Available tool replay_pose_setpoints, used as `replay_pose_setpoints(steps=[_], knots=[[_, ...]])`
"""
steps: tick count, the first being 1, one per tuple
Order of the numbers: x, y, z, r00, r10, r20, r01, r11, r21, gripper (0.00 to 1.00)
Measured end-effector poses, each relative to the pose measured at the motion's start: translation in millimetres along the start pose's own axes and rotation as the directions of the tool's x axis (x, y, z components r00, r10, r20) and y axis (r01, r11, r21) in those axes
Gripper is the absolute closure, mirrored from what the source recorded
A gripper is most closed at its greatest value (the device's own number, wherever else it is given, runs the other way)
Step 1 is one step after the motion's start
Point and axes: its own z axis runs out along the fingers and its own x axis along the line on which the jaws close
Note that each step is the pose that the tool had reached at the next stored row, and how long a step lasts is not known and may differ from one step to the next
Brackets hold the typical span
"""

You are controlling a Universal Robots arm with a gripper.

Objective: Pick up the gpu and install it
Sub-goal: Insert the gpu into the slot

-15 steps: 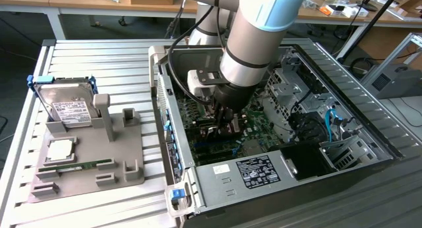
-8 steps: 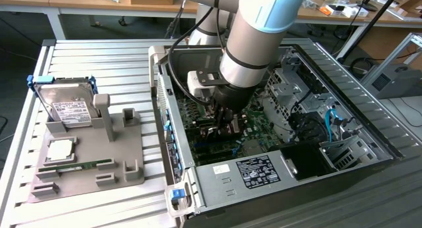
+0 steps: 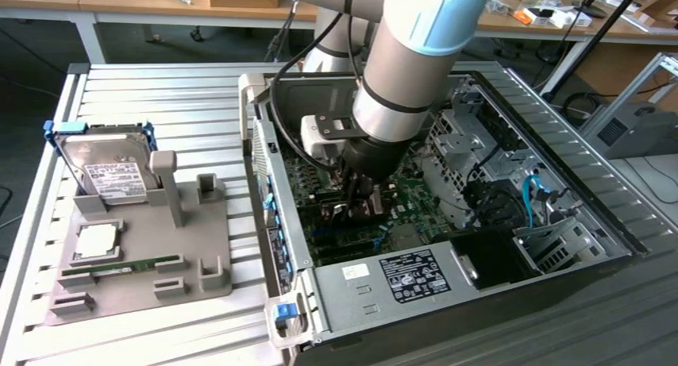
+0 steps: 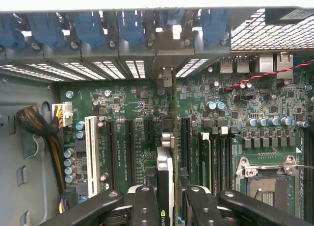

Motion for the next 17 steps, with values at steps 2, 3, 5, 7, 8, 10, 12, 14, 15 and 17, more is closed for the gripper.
replay_pose_setpoints(steps=[2, 3, 5, 7, 8, 10, 12, 14, 15, 17], knots=[[0.1, 0.1, -0.6, 1.0000, 0.000, -0.0014, 0.000, 1.0000, -0.0007, 0.60], [0.1, 0.0, -0.6, 1.0000, 0.000, -0.0015, 0.000, 1.0000, -0.0007, 0.60], [0.1, 0.0, -0.6, 1.0000, 0.000, -0.0014, 0.000, 1.0000, -0.0007, 0.54], [0.1, 0.0, -0.6, 1.0000, 0.000, -0.0013, 0.000, 1.0000, -0.0006, 0.47], [0.2, 0.1, -0.7, 1.0000, 0.000, -0.0016, 0.000, 1.0000, -0.0008, 0.47], [0.5, 0.1, -1.7, 1.0000, 0.002, -0.0017, -0.002, 1.0000, -0.0005, 0.47], [0.4, 0.3, -5.4, 1.0000, 0.002, -0.0015, -0.002, 1.0000, 0.0011, 0.47], [0.2, 0.8, -12.8, 1.0000, 0.002, -0.0013, -0.002, 1.0000, 0.0039, 0.47], [0.0, 1.0, -17.3, 1.0000, 0.002, -0.0022, -0.002, 1.0000, 0.0044, 0.47], [-0.8, 1.5, -27.9, 1.0000, 0.002, -0.0058, -0.002, 1.0000, 0.0049, 0.47]])
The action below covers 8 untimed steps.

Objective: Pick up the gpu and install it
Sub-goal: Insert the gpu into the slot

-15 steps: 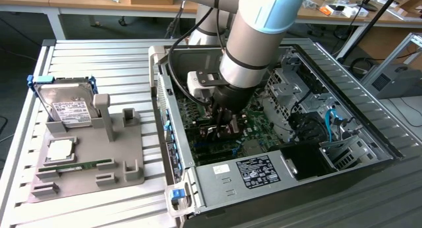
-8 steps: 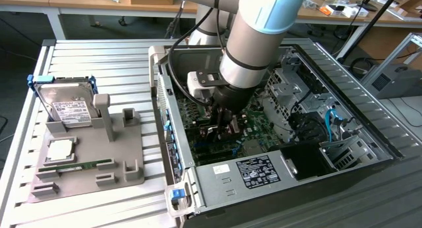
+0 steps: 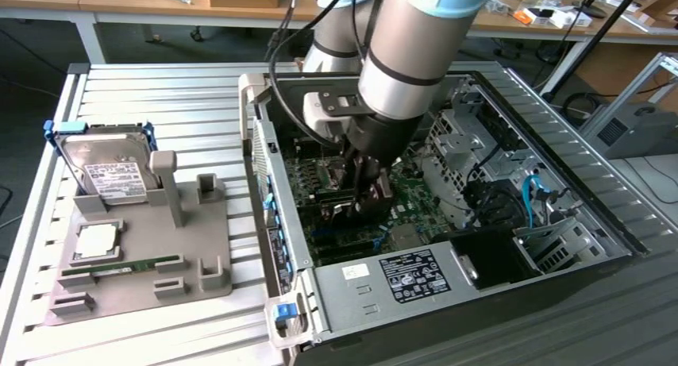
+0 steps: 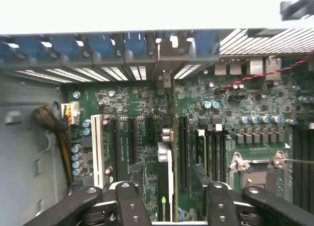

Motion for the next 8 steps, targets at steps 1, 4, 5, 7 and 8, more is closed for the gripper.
replay_pose_setpoints(steps=[1, 4, 5, 7, 8], knots=[[-0.5, 0.2, -4.6, 1.0000, 0.000, -0.0025, 0.000, 1.0000, 0.0002, 0.47], [-2.6, 0.6, -18.5, 0.9999, 0.001, -0.0167, 0.000, 1.0000, 0.0008, 0.56], [-3.2, 0.8, -21.9, 0.9997, 0.001, -0.0229, -0.001, 1.0000, 0.0011, 0.62], [-4.4, 0.9, -26.1, 0.9994, 0.001, -0.0351, -0.001, 1.0000, 0.0016, 0.68], [-4.5, 0.7, -26.1, 0.9993, 0.001, -0.0366, -0.001, 1.0000, 0.0015, 0.68]])
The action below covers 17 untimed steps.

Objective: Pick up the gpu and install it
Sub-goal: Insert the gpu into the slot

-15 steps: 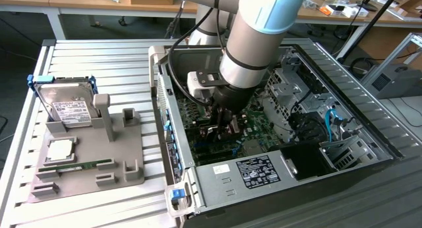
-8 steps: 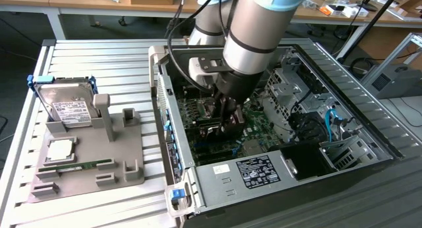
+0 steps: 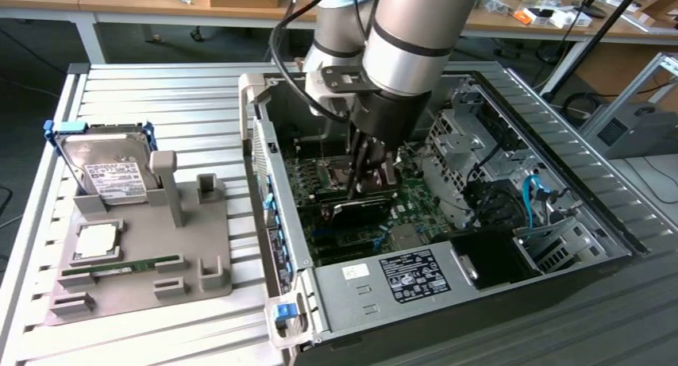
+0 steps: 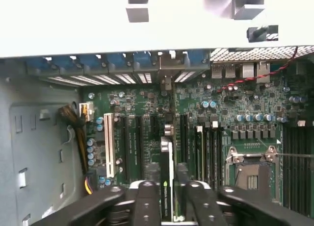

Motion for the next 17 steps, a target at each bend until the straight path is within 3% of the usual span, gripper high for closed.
replay_pose_setpoints(steps=[2, 3, 4, 5, 10, 17], knots=[[-0.2, -1.7, -0.1, 1.0000, -0.003, -0.0006, 0.003, 1.0000, -0.0037, 0.80], [-0.4, -3.5, -0.1, 1.0000, -0.004, -0.0009, 0.004, 1.0000, -0.0074, 0.86], [-0.5, -7.5, 0.0, 1.0000, -0.007, -0.0012, 0.007, 0.9999, -0.0147, 0.90], [-0.7, -13.5, 0.1, 0.9999, -0.010, -0.0014, 0.010, 0.9997, -0.0213, 0.90], [-1.6, -37.9, 0.2, 0.9998, -0.019, -0.0020, 0.019, 0.9991, -0.0374, 0.90], [-2.4, -60.4, -0.1, 0.9989, -0.048, -0.0001, 0.048, 0.9977, -0.0479, 0.90]])
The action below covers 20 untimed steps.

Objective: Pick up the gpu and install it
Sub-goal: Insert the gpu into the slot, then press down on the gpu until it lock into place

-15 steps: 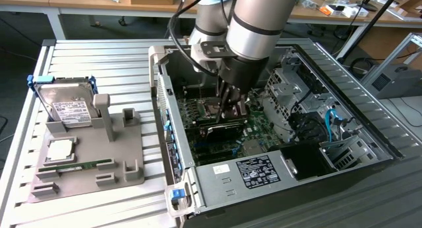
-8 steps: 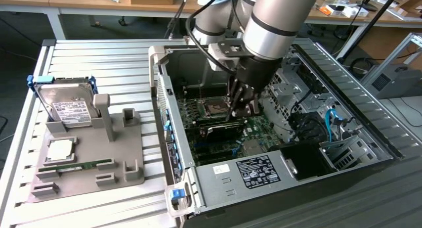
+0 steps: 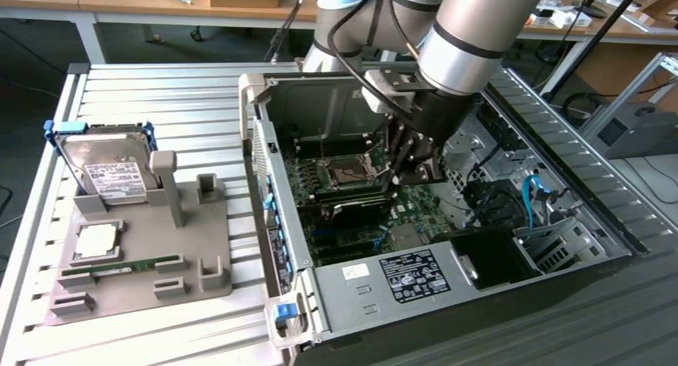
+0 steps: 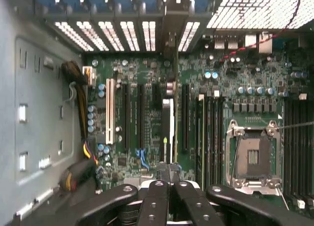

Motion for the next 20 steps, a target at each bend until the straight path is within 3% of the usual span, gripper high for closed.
replay_pose_setpoints(steps=[3, 14, 16, 20], knots=[[-0.2, -10.2, -0.7, 1.0000, -0.010, 0.0004, 0.010, 0.9999, -0.0043, 0.90], [-0.3, -10.6, -0.7, 0.9999, -0.010, 0.0003, 0.010, 0.9999, -0.0045, 0.90], [-0.3, -6.1, -0.3, 0.9999, -0.010, 0.0002, 0.010, 0.9999, -0.0037, 0.90], [-1.0, 13.5, 3.1, 0.9999, -0.010, 0.0004, 0.010, 0.9999, 0.0011, 0.90]])
